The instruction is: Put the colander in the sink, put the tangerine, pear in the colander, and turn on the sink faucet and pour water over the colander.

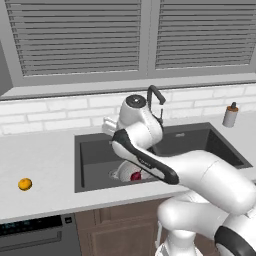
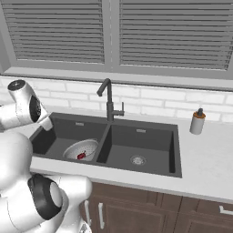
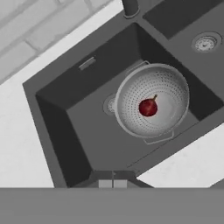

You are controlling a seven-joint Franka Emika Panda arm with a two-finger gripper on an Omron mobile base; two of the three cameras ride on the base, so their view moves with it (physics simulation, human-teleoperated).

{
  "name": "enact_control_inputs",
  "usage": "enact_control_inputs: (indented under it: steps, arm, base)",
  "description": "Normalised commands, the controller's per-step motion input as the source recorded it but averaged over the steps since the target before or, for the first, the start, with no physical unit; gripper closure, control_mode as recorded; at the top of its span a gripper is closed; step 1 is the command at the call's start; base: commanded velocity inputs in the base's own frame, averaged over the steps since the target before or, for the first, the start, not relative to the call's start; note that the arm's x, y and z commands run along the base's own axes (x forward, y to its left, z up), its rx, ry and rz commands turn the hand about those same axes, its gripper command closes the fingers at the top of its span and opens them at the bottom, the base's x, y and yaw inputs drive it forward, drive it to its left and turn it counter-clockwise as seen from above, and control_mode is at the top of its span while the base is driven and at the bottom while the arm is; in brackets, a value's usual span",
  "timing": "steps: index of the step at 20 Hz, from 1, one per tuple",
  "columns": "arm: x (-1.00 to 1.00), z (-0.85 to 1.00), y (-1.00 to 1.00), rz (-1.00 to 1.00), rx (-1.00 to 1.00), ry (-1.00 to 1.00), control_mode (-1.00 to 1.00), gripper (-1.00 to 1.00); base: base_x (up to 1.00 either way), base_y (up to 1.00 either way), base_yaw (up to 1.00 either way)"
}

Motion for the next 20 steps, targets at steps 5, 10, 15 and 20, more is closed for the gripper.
enact_control_inputs:
  steps: [5,10,15,20]
  arm:
    - [-1.00,-0.17,0.69,0.32,-0.01,0.00,-1.00,1.00]
    - [-0.83,-0.40,0.60,0.38,0.00,0.00,-1.00,1.00]
    - [-0.16,-0.31,0.81,0.34,-0.05,0.00,-1.00,1.00]
    - [0.00,0.00,0.71,0.20,-0.06,0.00,-1.00,1.00]
  base:
    - [0.00,0.00,0.00]
    - [0.00,0.00,0.00]
    - [0.00,0.00,0.00]
    - [0.00,0.00,0.00]
